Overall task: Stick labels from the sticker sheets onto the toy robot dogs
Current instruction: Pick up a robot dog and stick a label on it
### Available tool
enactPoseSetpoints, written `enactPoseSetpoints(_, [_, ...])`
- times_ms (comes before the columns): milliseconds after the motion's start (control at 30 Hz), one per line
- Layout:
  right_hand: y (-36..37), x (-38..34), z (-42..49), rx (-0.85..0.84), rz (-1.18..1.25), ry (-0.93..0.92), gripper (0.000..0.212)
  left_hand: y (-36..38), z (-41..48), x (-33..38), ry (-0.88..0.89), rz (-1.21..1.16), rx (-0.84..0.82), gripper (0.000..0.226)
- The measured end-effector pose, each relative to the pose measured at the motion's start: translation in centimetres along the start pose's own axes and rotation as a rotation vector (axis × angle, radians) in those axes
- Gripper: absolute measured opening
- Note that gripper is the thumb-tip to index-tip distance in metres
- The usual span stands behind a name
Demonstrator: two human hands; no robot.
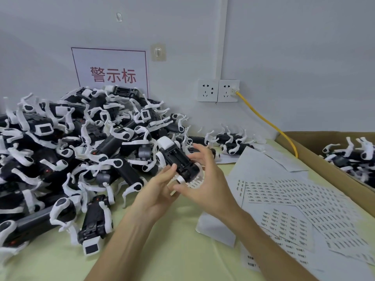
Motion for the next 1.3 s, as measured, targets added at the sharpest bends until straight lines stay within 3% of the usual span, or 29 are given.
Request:
enactPoseSetpoints(133, [-0.9,-0.1,0.1,0.158,0.079,-0.046,0.089,0.2,-0.3,0.4,0.1,0.195,0.0,0.049])
enactPoseSetpoints(233, [-1.7,-0.3,0.3,0.218,0.249,-0.003,0.084,0.0,-0.4,0.7,0.16,0.361,0.058,0.058])
enactPoseSetpoints(400, [-2.5,0.1,1.1,0.144,0.597,0.119,0.083,1.5,-0.7,0.3,0.096,0.187,-0.097,0.039])
enactPoseSetpoints(533, [-1.9,0.1,1.2,-0.02,0.76,0.168,0.076,2.2,-0.8,0.1,0.135,0.051,-0.229,0.058])
enactPoseSetpoints(633, [-1.7,0.1,1.2,-0.051,0.774,0.166,0.071,2.2,-0.9,0.3,0.191,0.036,-0.198,0.073])
enactPoseSetpoints(733, [-1.8,0.2,1.2,-0.041,0.772,0.171,0.07,2.6,-1.3,0.6,0.236,0.036,-0.197,0.073])
enactPoseSetpoints(967, [-1.9,0.6,1.3,-0.019,0.77,0.166,0.07,2.1,-1.1,0.6,0.299,0.074,-0.086,0.053])
enactPoseSetpoints(1067, [-1.8,0.8,1.2,0.008,0.755,0.182,0.068,2.0,-1.0,0.8,0.379,0.177,0.021,0.024])
enactPoseSetpoints(1200, [-1.6,0.6,1.0,0.04,0.686,0.209,0.063,1.8,-1.0,0.8,0.481,0.364,0.2,0.021])
enactPoseSetpoints(1300, [-1.5,0.3,0.7,0.052,0.549,0.202,0.068,2.3,-1.2,0.7,0.442,0.395,0.132,0.029])
Point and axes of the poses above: each hand's wrist, its own z-axis towards the middle knuckle, its own y-axis out of the palm, x = y × z, the point moved 4 cm from there along z, towards the middle knuckle
